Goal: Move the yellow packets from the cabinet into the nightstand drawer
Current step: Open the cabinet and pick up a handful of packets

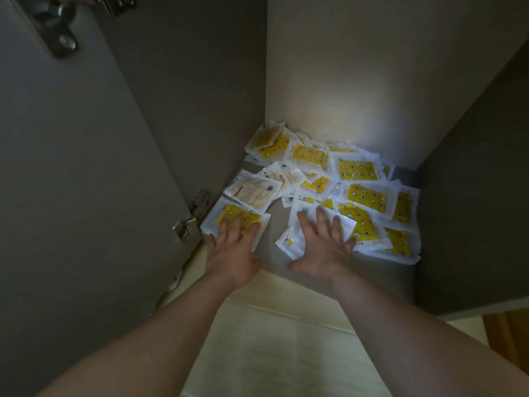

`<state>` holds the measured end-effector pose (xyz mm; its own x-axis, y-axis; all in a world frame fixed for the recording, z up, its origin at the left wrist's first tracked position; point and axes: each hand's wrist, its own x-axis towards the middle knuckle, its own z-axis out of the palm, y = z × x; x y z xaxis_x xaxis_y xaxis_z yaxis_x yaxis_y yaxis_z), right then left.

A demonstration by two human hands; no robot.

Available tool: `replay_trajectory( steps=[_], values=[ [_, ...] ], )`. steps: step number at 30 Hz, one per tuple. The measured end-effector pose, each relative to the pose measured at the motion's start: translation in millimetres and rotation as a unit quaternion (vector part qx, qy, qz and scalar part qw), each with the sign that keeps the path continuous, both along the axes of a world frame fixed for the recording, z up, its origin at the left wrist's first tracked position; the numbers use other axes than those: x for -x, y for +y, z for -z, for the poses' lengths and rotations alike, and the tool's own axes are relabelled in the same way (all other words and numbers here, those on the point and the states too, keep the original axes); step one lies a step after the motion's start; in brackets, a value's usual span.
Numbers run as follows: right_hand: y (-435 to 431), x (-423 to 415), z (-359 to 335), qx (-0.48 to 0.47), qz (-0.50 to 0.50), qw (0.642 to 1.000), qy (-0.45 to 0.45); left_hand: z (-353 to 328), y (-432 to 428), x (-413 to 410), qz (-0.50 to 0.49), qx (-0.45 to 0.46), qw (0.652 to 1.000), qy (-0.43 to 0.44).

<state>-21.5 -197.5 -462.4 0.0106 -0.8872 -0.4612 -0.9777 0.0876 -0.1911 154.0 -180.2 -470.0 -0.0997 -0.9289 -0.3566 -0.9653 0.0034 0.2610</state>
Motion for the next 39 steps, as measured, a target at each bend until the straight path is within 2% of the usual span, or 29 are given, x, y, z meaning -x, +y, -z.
replay_trajectory(
  steps=[3, 6, 11, 14, 18, 21, 27, 29, 31, 34, 37, 39],
  values=[
    [-7.4, -1.7, 7.4, -0.045, -0.027, 0.999, 0.011, 9.5, -5.2, -1.4, -0.008, -0.04, 0.999, -0.02],
    [5.9, -3.5, 17.4, -0.041, -0.082, 0.996, 0.008, 17.4, -4.9, 0.0, -0.019, -0.074, 0.996, -0.041],
    [20.4, 1.7, 25.7, 0.041, -0.136, 0.99, -0.008, 24.3, 1.6, 5.8, -0.01, 0.034, 0.994, -0.103],
    [26.7, 5.7, 26.5, 0.066, -0.149, 0.987, -0.01, 21.7, -0.1, 10.4, 0.008, 0.065, 0.987, -0.144],
    [37.1, 14.0, 21.5, 0.086, -0.165, 0.982, -0.035, 18.4, -2.8, 13.6, 0.031, 0.084, 0.986, -0.14],
    [40.4, 21.5, 18.9, 0.111, -0.173, 0.976, -0.072, 20.6, -1.3, 14.0, 0.031, 0.06, 0.991, -0.118],
    [39.2, 24.1, 7.6, 0.135, -0.118, 0.976, -0.126, 19.6, 8.4, 9.6, 0.033, 0.104, 0.986, -0.122],
    [39.5, 21.6, 3.5, 0.155, -0.059, 0.972, -0.166, 17.7, 7.5, 4.8, 0.037, 0.109, 0.989, -0.089],
    [38.8, 17.9, 1.1, 0.168, 0.031, 0.956, -0.237, 15.5, 3.8, -0.2, 0.02, 0.137, 0.99, -0.014],
    [34.6, 9.8, -1.3, 0.161, 0.144, 0.919, -0.33, 2.7, -4.6, 0.4, -0.101, 0.15, 0.972, 0.148],
    [28.2, 1.1, -4.4, 0.178, 0.214, 0.888, -0.365, -11.2, -11.9, 10.1, -0.244, 0.125, 0.921, 0.278],
    [23.2, -4.2, -9.5, 0.182, 0.28, 0.847, -0.413, -15.3, -15.5, 15.7, -0.338, 0.088, 0.86, 0.371]
  ],
)
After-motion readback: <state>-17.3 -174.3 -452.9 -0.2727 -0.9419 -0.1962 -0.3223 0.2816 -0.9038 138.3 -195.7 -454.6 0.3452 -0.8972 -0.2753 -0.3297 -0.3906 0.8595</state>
